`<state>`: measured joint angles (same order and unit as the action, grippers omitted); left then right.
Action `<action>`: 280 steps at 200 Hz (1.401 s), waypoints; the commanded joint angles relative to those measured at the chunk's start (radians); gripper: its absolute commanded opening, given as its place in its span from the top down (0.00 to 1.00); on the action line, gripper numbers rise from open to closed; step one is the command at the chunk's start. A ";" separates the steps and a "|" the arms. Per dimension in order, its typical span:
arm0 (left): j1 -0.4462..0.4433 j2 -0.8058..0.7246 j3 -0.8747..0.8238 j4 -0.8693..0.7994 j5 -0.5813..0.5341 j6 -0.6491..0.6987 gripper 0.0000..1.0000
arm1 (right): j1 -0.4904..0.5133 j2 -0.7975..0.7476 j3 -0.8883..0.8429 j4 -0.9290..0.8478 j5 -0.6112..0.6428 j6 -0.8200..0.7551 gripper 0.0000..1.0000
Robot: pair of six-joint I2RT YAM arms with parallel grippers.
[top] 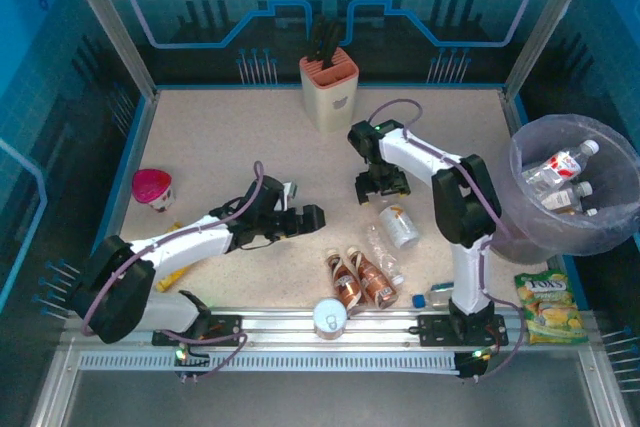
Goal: Put the plastic bottles in the bin
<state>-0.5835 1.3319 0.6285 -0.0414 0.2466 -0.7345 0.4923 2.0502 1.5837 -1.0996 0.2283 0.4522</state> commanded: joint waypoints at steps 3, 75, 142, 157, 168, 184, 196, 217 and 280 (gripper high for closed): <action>0.009 -0.011 -0.021 0.009 -0.014 0.001 0.01 | 0.006 0.025 -0.012 0.001 0.014 0.011 0.22; 0.011 0.003 -0.040 0.040 -0.018 0.002 0.01 | -0.002 -0.030 -0.018 -0.011 0.074 -0.001 0.44; 0.026 0.059 0.002 0.029 0.009 0.016 0.01 | -0.048 -0.165 0.068 -0.091 0.108 -0.028 0.47; 0.026 0.059 0.010 0.030 0.005 0.012 0.01 | -0.066 -0.222 0.108 -0.125 0.107 -0.038 0.48; 0.026 0.065 0.017 0.028 0.005 0.015 0.01 | -0.085 -0.260 0.152 -0.159 0.108 -0.040 0.47; 0.026 0.083 0.029 0.017 0.005 0.023 0.01 | -0.120 -0.310 0.216 -0.210 0.112 -0.040 0.47; 0.026 0.093 0.033 0.017 0.010 0.023 0.01 | -0.148 -0.356 0.260 -0.230 0.109 -0.045 0.47; 0.026 0.104 0.036 0.029 0.016 0.017 0.01 | -0.213 -0.438 0.336 -0.241 0.074 -0.064 0.47; 0.026 0.131 0.060 0.027 0.030 0.017 0.01 | -0.492 -0.635 0.567 -0.180 -0.101 -0.092 0.48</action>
<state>-0.5648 1.4487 0.6559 -0.0132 0.2520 -0.7311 0.0990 1.4708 2.0850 -1.2831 0.2321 0.3790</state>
